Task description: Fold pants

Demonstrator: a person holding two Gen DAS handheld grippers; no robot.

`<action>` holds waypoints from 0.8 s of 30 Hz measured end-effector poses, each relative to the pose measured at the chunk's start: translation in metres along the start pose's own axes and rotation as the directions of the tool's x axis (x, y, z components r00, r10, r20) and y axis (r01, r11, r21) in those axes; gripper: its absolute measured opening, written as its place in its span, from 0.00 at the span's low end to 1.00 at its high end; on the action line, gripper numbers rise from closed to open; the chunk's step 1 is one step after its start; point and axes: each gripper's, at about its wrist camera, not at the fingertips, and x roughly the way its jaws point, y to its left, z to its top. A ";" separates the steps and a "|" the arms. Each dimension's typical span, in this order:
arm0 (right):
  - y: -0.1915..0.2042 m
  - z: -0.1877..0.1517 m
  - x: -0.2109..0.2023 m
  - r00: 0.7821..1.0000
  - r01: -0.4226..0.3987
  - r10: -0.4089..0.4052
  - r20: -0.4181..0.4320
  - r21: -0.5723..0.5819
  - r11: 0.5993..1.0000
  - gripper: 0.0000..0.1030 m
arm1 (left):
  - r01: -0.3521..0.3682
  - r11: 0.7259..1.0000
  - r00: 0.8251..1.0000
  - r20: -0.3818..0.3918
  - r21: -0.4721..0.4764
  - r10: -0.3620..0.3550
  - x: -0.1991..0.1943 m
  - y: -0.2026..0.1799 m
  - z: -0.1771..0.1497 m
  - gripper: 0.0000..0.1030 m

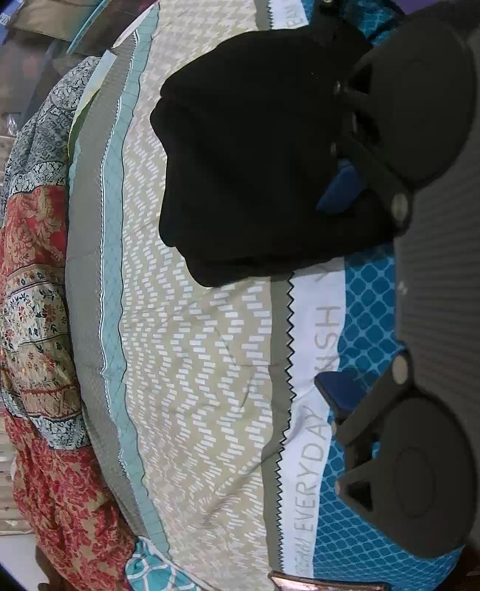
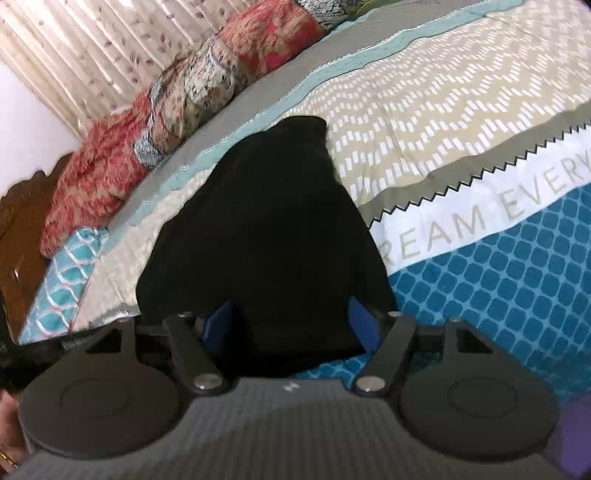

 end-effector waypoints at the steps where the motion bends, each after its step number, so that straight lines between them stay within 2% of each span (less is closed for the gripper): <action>1: 0.001 -0.002 -0.002 1.000 0.000 0.000 0.000 -0.009 1.000 0.75 | -0.003 1.000 1.000 0.001 0.002 0.003 0.000 0.000 0.000 0.95; 3: 0.002 0.002 -0.004 1.000 -0.005 0.005 -0.003 -0.038 0.999 0.84 | -0.007 1.000 1.000 -0.001 0.000 0.007 0.001 0.000 0.000 0.97; 7: 0.004 0.002 -0.005 1.000 0.002 -0.002 0.008 -0.066 0.998 0.89 | -0.013 1.000 1.000 -0.002 -0.004 0.013 0.003 0.002 -0.001 1.00; 12: -0.012 0.004 -0.003 0.996 -0.062 0.060 0.062 0.034 0.997 0.94 | -0.002 1.000 1.000 -0.007 -0.010 0.002 0.004 0.004 -0.002 1.00; 17: -0.033 0.002 -0.009 0.982 -0.161 0.142 0.123 0.166 0.973 0.96 | 0.020 0.999 1.000 0.003 -0.037 -0.020 0.004 0.009 -0.006 1.00; 24: -0.031 0.004 -0.011 0.979 -0.185 0.169 0.114 0.142 0.972 1.00 | 0.018 0.999 1.000 0.024 -0.046 -0.017 0.002 0.009 -0.011 1.00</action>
